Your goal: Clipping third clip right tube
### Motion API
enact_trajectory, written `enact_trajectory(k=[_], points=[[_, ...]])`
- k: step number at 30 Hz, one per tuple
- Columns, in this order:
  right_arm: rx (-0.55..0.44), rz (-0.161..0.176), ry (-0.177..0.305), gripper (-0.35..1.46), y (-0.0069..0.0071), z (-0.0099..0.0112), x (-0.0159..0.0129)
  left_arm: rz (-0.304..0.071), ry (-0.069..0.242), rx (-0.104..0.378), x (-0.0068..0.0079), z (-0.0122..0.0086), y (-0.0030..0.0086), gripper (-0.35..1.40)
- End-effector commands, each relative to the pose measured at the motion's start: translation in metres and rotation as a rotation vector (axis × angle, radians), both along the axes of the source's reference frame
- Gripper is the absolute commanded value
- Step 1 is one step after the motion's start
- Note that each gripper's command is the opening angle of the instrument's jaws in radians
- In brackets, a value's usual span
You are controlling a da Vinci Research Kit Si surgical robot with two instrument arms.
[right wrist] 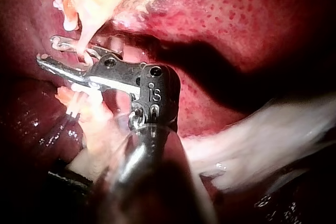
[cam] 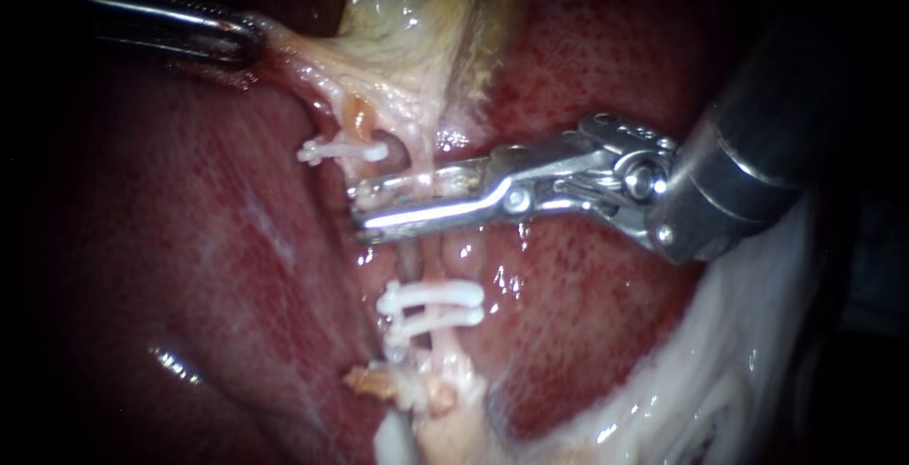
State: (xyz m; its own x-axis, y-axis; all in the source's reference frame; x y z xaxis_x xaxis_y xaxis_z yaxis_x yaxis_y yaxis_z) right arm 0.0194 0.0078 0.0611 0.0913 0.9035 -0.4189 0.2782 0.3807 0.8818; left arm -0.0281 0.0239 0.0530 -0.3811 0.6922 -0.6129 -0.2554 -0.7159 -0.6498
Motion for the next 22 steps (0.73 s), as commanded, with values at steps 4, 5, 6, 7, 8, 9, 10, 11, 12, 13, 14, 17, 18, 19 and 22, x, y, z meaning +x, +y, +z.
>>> enact_trajectory(k=[4, 5, 6, 7, 8, 9, 10, 11, 12, 13, 14, 17, 18, 19, 22], points=[[0.007, -0.002, -0.004, -0.35, 0.0, -0.0001, -0.0002, 0.0, 0.0, 0.0, 0.0, 0.0, 0.0, -0.35], [0.023, -0.005, -0.014, -0.35, 0.0, -0.0002, -0.0004, 0.0, 0.0, 0.0, 0.0, 0.0, 0.0, -0.35], [0.024, -0.001, -0.016, -0.35, 0.0001, -0.0002, -0.0004, 0.0, 0.0, 0.0, 0.0, 0.0, 0.0, -0.35], [0.023, -0.012, -0.01, -0.35, 0.0001, -0.0002, -0.0004, 0.0, 0.0, 0.0, 0.0, 0.0, 0.0, -0.35], [0.021, -0.029, -0.001, -0.35, 0.0001, -0.0002, -0.0005, 0.0, 0.0, 0.0, 0.0, 0.0, 0.0, -0.35], [0.019, -0.048, 0.011, -0.35, 0.0, -0.0002, -0.0004, 0.0, 0.0, 0.0, 0.0, 0.0, 0.0, -0.35], [0.018, -0.055, 0.015, -0.35, 0.0, -0.0002, -0.0004, 0.0, 0.0, 0.0, 0.0, 0.0, 0.0, -0.35], [0.018, -0.056, 0.016, -0.35, -0.0001, -0.0001, -0.0004, 0.0, 0.0, 0.0, 0.0, 0.0, 0.0, -0.35], [0.018, -0.059, 0.018, -0.35, -0.0001, -0.0001, -0.0004, 0.0, 0.0, 0.0, 0.0, 0.0, 0.0, -0.35], [0.018, -0.062, 0.019, -0.35, 0.0, -0.0001, -0.0003, 0.0, 0.0, 0.0, 0.0, 0.0, 0.0, -0.35], [0.017, -0.063, 0.02, -0.35, 0.0, -0.0001, -0.0003, 0.0, 0.0, 0.0, 0.0, 0.0, 0.0, -0.35], [0.017, -0.066, 0.021, -0.35, 0.0, -0.0001, -0.0003, 0.0, 0.0, 0.0, 0.0, 0.0, 0.0, -0.35], [0.017, -0.066, 0.021, -0.35, 0.0, -0.0001, -0.0003, 0.0, 0.0, 0.0, 0.0, 0.0, 0.0, -0.35], [0.017, -0.066, 0.021, -0.35, 0.0, -0.0001, -0.0003, 0.0, 0.0, 0.0, 0.0, 0.0, 0.0, -0.35], [0.017, -0.066, 0.021, -0.35, 0.0, 0.0, -0.0003, 0.0, 0.0, 0.0, 0.0, 0.0, 0.0, -0.35]])
